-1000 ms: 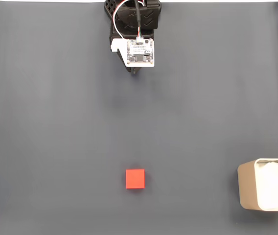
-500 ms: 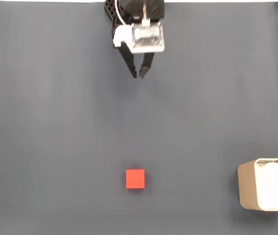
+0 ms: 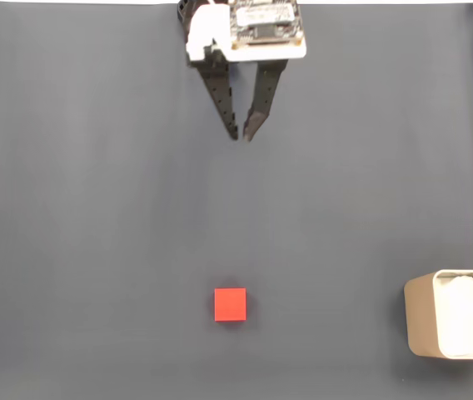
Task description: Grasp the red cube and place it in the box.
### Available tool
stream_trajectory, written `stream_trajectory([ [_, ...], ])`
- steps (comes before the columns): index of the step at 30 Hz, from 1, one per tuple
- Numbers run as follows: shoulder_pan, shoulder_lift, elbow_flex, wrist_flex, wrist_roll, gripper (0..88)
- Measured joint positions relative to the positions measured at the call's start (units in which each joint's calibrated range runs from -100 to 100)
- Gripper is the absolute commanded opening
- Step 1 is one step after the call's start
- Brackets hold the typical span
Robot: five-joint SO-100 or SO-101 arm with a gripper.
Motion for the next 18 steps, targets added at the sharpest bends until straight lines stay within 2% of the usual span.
stream_trajectory([
  [18,1.41,10.68,-8.41,-4.06,0.20,0.1],
])
